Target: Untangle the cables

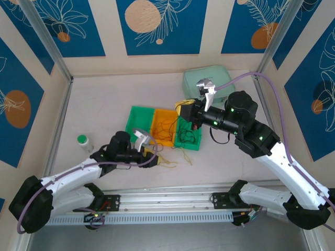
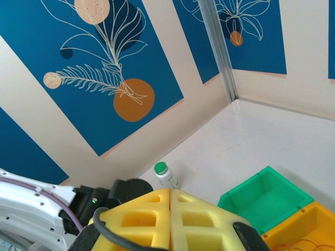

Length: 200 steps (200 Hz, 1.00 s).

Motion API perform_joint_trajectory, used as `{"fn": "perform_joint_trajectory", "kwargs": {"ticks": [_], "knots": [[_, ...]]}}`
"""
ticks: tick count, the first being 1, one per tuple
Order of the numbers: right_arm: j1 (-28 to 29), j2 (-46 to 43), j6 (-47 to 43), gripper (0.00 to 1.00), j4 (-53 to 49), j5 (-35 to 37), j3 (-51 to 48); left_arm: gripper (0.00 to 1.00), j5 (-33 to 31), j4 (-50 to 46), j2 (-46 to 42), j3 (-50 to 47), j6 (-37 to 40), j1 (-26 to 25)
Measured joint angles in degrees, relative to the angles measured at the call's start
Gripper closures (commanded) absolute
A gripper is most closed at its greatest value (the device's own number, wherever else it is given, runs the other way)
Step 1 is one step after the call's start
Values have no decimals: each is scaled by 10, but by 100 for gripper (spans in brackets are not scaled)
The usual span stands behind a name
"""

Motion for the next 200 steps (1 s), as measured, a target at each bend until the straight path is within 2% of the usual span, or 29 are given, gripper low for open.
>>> {"fn": "perform_joint_trajectory", "kwargs": {"ticks": [35,64,115,154,163,179,189,200], "knots": [[3,6,12,100,9,-3,14,30,-23,86,17,-36,14,-26],[3,7,24,100,19,-9,21,30,-53,153,82,-32,29,-71],[14,26,33,100,19,-23,61,30,-126,207,192,26,77,-142],[28,40,32,100,18,-29,95,31,-166,239,223,55,106,-154],[31,41,32,100,17,-31,99,38,-171,242,228,58,110,-154],[36,41,32,100,17,-31,101,79,-181,243,236,63,115,-154],[39,41,32,100,15,-31,101,99,-189,241,240,66,117,-155],[41,41,31,100,14,-31,103,100,-191,238,243,70,118,-155]]}}
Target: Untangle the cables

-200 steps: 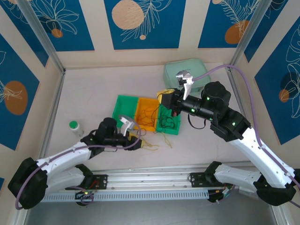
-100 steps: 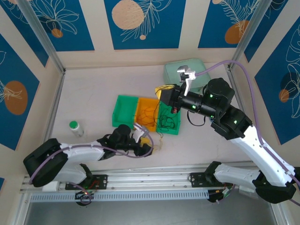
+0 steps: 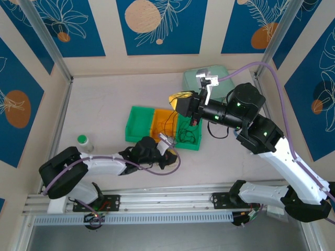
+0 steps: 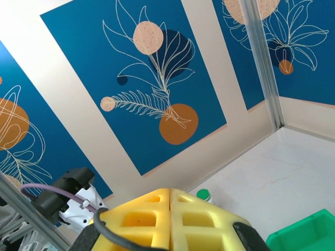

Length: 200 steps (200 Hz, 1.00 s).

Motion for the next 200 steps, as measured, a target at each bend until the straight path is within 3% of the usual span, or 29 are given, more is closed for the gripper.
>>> {"fn": "perform_joint_trajectory", "kwargs": {"ticks": [64,125,200], "knots": [[3,-10,-35,100,-31,44,3,100,-7,-48,-23,1,-3,0],[-54,-102,-90,100,-85,164,-24,100,2,-195,-174,1,5,0],[-132,-161,-116,100,-120,253,-30,100,-103,-404,-302,-23,11,39]]}}
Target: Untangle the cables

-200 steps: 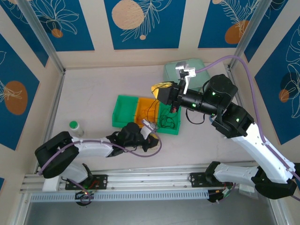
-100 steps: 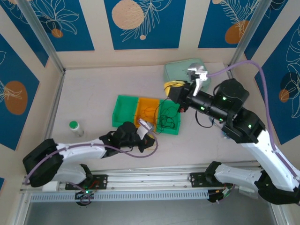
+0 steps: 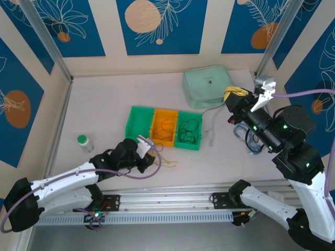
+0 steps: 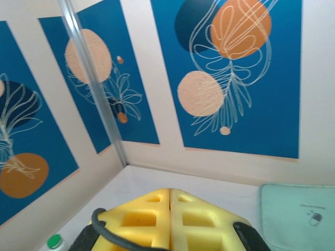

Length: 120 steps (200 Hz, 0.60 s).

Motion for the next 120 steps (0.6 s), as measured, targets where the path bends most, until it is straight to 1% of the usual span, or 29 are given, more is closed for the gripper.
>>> {"fn": "perform_joint_trajectory", "kwargs": {"ticks": [21,40,65,83,120], "knots": [[-14,0,-4,100,1,7,0,100,-26,-51,-31,-14,-6,21],[-27,4,-4,100,1,4,0,100,-31,-86,-59,-19,-12,35],[-43,33,-1,100,3,-23,1,100,-30,-113,-87,-14,-16,40],[-62,69,6,100,6,-55,1,100,-28,-137,-89,11,-19,40],[-112,140,23,100,21,-125,-5,100,-20,-169,-89,95,-25,41]]}}
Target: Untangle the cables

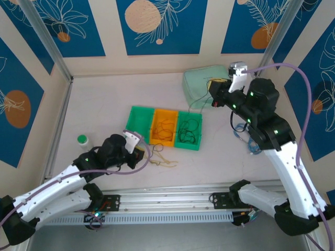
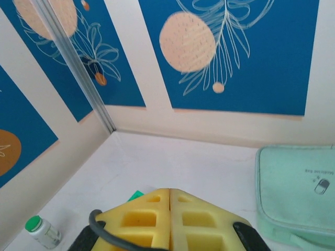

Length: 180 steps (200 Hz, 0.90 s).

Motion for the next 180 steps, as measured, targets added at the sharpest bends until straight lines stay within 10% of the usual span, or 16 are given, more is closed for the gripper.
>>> {"fn": "perform_joint_trajectory", "kwargs": {"ticks": [180], "knots": [[-71,139,48,100,116,-156,-84,100,64,-71,31,133,-2,51]]}}
